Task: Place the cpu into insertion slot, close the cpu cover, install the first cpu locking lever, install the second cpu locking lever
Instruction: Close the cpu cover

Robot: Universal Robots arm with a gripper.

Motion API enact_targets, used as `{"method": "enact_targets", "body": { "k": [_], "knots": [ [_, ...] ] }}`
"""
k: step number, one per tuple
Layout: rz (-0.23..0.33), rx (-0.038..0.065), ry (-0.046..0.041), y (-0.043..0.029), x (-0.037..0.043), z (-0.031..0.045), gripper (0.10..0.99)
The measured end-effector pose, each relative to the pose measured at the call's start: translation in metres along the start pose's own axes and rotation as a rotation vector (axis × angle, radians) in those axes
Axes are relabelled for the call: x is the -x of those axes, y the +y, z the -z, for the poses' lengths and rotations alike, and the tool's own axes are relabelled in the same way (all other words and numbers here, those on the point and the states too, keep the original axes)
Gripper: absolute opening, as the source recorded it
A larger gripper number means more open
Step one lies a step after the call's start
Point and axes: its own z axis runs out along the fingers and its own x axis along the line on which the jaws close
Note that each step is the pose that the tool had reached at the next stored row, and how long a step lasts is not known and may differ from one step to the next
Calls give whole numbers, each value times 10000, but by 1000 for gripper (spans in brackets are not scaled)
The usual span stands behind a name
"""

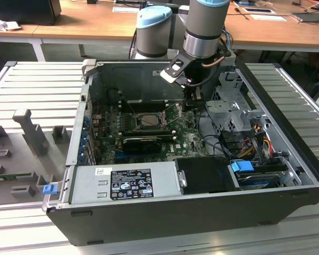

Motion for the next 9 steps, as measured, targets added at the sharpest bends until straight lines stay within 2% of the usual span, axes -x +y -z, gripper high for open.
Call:
{"method": "enact_targets", "body": {
  "k": [2, 6, 9],
  "knots": [
    [-3, -316, 16, -4, 0, 0, 106],
    [0, -324, 16, -112, -6, 1, 106],
    [12, -324, 18, -157, -6, 1, 106]
  ]
}}
